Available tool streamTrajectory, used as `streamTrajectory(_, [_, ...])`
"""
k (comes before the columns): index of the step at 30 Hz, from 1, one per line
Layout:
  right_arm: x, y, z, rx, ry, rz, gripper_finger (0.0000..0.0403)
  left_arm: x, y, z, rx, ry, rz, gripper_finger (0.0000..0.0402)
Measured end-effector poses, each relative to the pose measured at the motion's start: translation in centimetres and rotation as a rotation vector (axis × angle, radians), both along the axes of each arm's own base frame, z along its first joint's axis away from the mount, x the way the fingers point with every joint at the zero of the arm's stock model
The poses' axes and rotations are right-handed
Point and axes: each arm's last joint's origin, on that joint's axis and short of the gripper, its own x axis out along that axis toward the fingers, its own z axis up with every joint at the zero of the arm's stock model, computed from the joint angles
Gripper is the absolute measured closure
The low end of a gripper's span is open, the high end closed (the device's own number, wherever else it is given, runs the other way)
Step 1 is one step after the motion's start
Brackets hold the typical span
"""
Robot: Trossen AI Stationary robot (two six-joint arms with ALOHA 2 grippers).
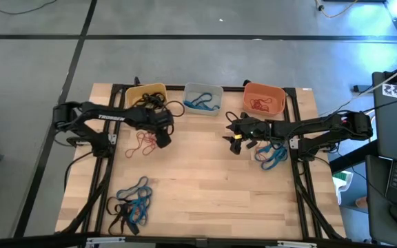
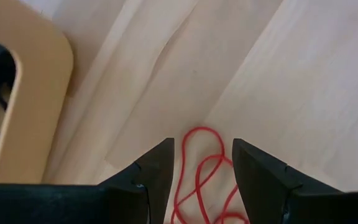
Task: Sort rubber bands into baskets
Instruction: Put the red rubber band into the orange bin
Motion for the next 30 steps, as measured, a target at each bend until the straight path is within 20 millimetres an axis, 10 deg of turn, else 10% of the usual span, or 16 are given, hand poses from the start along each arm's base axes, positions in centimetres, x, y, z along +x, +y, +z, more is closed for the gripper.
streamTrajectory(14, [0.0,0.0,0.0,0.001,0.003,0.002,0.0166,1.0,0.3,-2.9,-0.046,0.086,-0.008,0.0247])
streamTrajectory(30, [0.0,0.0,0.0,0.000,0.003,0.003,0.0166,1.3,0.5,-2.9,-0.089,0.076,-0.075,0.0392])
